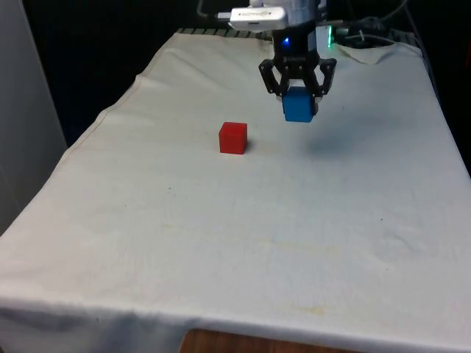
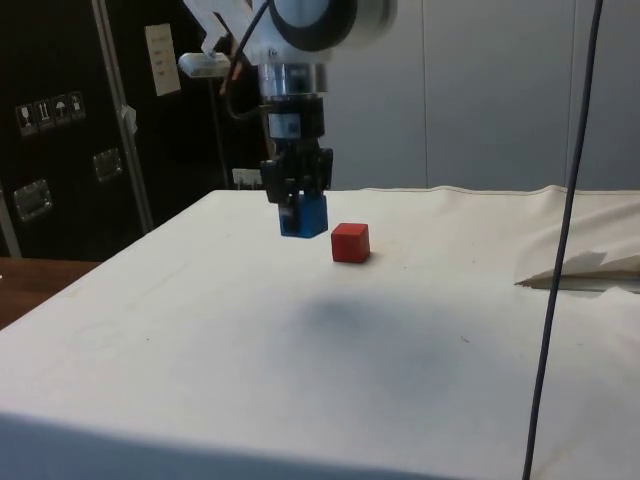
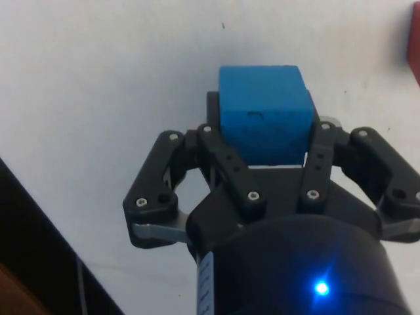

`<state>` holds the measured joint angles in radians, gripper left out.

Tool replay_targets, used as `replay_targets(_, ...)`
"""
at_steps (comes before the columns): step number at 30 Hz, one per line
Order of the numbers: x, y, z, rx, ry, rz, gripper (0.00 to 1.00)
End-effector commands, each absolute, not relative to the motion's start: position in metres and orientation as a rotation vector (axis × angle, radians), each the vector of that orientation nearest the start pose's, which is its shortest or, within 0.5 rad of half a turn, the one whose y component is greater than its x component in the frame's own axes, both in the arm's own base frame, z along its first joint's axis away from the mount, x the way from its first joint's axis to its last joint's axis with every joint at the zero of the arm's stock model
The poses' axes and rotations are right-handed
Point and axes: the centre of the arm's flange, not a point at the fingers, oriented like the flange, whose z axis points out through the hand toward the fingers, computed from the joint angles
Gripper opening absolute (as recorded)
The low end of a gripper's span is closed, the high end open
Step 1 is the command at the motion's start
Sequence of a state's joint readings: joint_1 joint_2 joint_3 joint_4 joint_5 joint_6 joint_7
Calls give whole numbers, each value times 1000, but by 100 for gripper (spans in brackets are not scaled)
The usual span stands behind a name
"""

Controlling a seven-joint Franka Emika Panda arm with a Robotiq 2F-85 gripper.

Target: Stack the two cubes.

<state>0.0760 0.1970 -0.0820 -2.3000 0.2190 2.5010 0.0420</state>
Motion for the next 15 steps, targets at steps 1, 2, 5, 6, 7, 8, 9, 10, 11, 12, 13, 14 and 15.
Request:
replay_targets(1, 525, -7, 264, -2991, 335, -16, 0)
replay_targets(2, 524, -9, 264, -2989, 337, -14, 0)
replay_targets(5, 523, -15, 261, -2999, 339, 1, 0)
replay_targets(6, 521, -17, 263, -2988, 341, -9, 0)
replay_targets(7, 520, -18, 263, -2988, 344, -6, 0)
replay_targets(8, 519, -19, 263, -2989, 345, -6, 0)
replay_targets(9, 518, -21, 263, -2989, 350, -5, 0)
replay_targets(10, 517, -22, 263, -2990, 352, -6, 0)
replay_targets(11, 514, -26, 263, -2991, 356, -4, 0)
replay_targets(12, 514, -26, 263, -2991, 356, -4, 0)
replay_targets(13, 515, -25, 261, -2998, 356, 8, 0)
replay_targets(14, 512, -29, 263, -2992, 363, -3, 0)
replay_targets(15, 511, -30, 262, -2993, 366, -2, 0)
